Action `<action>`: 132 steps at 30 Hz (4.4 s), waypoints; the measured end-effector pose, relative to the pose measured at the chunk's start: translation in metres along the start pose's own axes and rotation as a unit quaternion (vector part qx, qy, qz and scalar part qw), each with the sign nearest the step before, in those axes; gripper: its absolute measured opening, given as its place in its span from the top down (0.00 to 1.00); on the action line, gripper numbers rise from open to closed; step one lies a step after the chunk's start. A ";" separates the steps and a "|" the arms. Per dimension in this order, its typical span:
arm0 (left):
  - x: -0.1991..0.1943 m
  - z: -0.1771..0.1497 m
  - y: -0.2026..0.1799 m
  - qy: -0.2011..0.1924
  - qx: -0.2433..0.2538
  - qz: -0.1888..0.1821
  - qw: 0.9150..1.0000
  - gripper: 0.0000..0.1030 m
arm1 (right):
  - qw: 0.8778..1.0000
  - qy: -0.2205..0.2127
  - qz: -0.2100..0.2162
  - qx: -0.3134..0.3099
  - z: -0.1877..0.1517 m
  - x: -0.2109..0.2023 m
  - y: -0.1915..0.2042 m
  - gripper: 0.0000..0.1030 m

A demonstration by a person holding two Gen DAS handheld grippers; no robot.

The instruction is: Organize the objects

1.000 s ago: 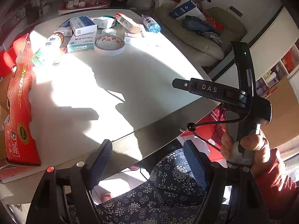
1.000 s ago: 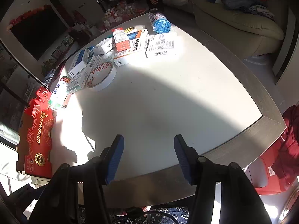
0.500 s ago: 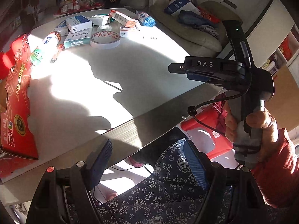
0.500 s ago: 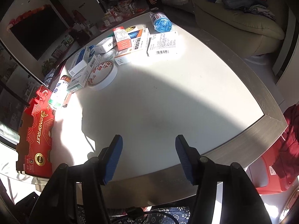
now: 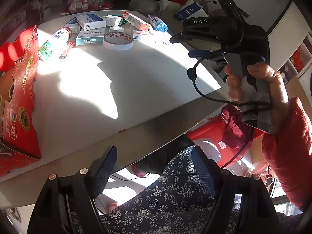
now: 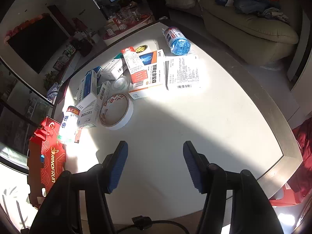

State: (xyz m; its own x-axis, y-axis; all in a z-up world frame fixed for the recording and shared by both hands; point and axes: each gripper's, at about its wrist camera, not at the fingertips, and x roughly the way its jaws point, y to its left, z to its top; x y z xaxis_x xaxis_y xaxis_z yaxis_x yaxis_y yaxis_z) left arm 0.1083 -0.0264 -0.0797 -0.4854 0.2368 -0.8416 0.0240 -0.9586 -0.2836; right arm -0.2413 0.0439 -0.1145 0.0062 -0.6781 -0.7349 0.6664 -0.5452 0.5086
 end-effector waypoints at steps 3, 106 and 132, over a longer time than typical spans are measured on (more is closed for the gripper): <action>-0.004 0.000 0.005 -0.005 -0.006 0.004 1.000 0.20 | 1.000 -0.011 0.004 0.005 0.041 0.002 0.015 0.43; 0.017 0.236 0.068 0.074 -0.145 0.143 0.976 0.20 | 0.983 0.118 0.015 -0.140 0.090 -0.003 0.036 0.36; 0.127 0.341 0.152 0.122 -0.241 0.209 0.940 0.20 | 0.951 0.197 -0.015 -0.237 0.153 0.144 0.116 0.36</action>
State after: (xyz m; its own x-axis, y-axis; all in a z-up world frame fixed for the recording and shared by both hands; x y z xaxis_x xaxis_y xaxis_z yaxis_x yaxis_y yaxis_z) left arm -0.2473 -0.1959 -0.0727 -0.1321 -0.0584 -0.9895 0.5887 -0.8078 -0.0309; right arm -0.2771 -0.1920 -0.0930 0.1988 -0.3765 -0.9048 0.9312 -0.2154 0.2942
